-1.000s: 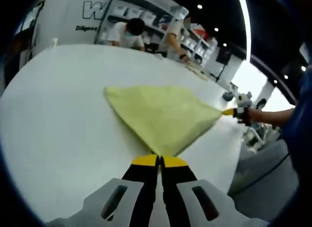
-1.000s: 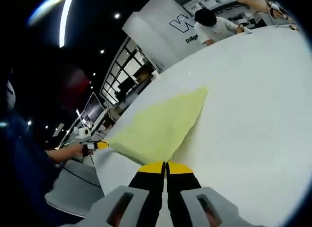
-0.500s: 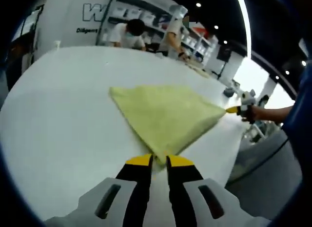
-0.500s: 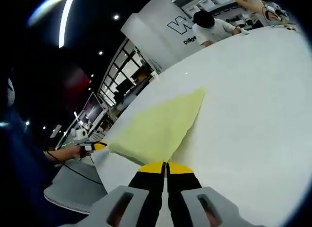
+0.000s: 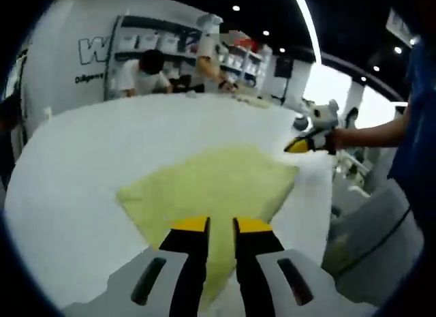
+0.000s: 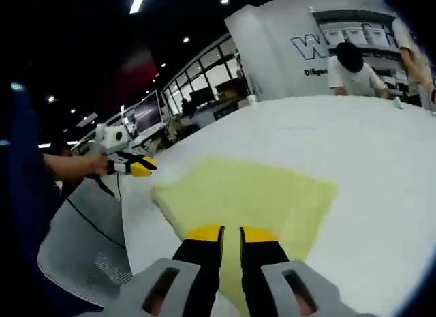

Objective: Fold the garment on the visible template until the final outline fits inside the template.

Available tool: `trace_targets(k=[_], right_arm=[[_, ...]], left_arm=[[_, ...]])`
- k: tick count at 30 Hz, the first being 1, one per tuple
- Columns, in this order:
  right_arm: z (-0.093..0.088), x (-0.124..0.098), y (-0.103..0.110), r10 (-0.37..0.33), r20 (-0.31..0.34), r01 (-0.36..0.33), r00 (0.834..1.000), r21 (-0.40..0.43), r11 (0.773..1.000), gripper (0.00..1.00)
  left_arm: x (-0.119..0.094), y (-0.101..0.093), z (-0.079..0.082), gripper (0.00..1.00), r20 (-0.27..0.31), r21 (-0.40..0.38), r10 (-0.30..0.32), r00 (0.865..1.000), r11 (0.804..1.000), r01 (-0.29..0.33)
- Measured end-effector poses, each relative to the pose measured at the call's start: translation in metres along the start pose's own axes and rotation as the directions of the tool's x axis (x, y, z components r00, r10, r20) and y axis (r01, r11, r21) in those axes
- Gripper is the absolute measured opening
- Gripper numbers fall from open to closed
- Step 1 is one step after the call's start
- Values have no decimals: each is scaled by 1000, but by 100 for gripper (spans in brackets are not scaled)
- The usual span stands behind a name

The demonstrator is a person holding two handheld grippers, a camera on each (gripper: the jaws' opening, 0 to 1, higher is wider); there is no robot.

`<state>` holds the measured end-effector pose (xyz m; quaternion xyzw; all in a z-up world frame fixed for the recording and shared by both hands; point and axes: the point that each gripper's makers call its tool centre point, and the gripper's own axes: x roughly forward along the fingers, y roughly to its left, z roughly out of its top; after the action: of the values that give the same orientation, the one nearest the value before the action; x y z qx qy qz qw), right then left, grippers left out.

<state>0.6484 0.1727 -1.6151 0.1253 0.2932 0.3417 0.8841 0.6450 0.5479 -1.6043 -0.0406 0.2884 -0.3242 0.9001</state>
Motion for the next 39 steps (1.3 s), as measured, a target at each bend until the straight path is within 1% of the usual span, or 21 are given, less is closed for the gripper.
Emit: trace_targets(k=[1,3,5,6,7,9,10,11,13,17,19,23,26,28,29,30,31,34,35,36,39], right_arm=[[8,15,9,34,-16,-35,999,-53,998,5],[12,40,20,84,-48,-90,995,-131,987,3],[14,72,45,147,-98,-164,984,-198,966,1],[14,85,51,169,-112,-190,979,-216,958,1],[10,109,67,199,-158,-234,967,-255,938,2],[8,126,78,219,-177,-264,960,-292,919,1],[8,134,82,226,-184,-272,957,-283,920,0],[8,145,93,246,-195,-296,950,-298,907,0],[6,157,95,251,-212,-310,944,-317,896,0],[5,164,101,264,-231,-332,936,-339,880,0],[0,175,97,261,-260,-345,930,-368,863,0],[-6,186,94,261,-285,-358,922,-380,853,0],[-20,189,92,247,-336,-375,909,-400,836,0],[-31,190,90,235,-368,-388,899,-426,817,1],[-32,190,89,234,-362,-384,902,-430,817,2],[-27,193,83,203,-340,-353,918,-472,808,4],[-27,192,84,218,-338,-366,915,-474,801,6],[-26,191,85,219,-339,-368,915,-476,799,18],[-25,190,84,219,-337,-367,916,-479,798,22],[-25,185,81,233,-330,-373,915,-469,800,25],[-24,177,72,234,-317,-369,919,-486,792,34]], left_arm=[[13,-12,12,12,5,55,-35,999,998,35],[36,-32,21,10,-16,127,-97,995,987,98],[66,-53,22,9,-69,191,-153,986,968,163],[78,-60,22,9,-92,209,-169,981,960,185],[101,-70,19,9,-129,264,-207,970,936,235],[117,-76,20,9,-140,271,-215,967,931,246],[124,-77,22,8,-132,267,-220,967,931,248],[135,-80,20,8,-160,292,-233,959,917,272],[142,-82,19,7,-184,325,-228,956,904,278],[149,-82,18,4,-198,331,-232,952,899,288],[155,-78,14,1,-228,360,-233,945,882,304],[165,-73,8,0,-242,365,-249,938,872,326],[169,-81,-7,0,-297,393,-262,918,843,368],[171,-80,-16,3,-320,416,-256,912,827,379],[174,-82,-14,6,-285,440,-274,919,814,379],[171,-84,-16,10,-294,444,-270,917,811,382],[172,-77,-13,17,-280,466,-251,927,808,359],[173,-72,-8,31,-265,457,-221,939,829,324],[174,-67,-6,33,-260,441,-206,943,844,306],[173,-56,-4,35,-265,421,-207,942,854,306],[168,-52,-6,40,-262,428,-218,940,847,315]])
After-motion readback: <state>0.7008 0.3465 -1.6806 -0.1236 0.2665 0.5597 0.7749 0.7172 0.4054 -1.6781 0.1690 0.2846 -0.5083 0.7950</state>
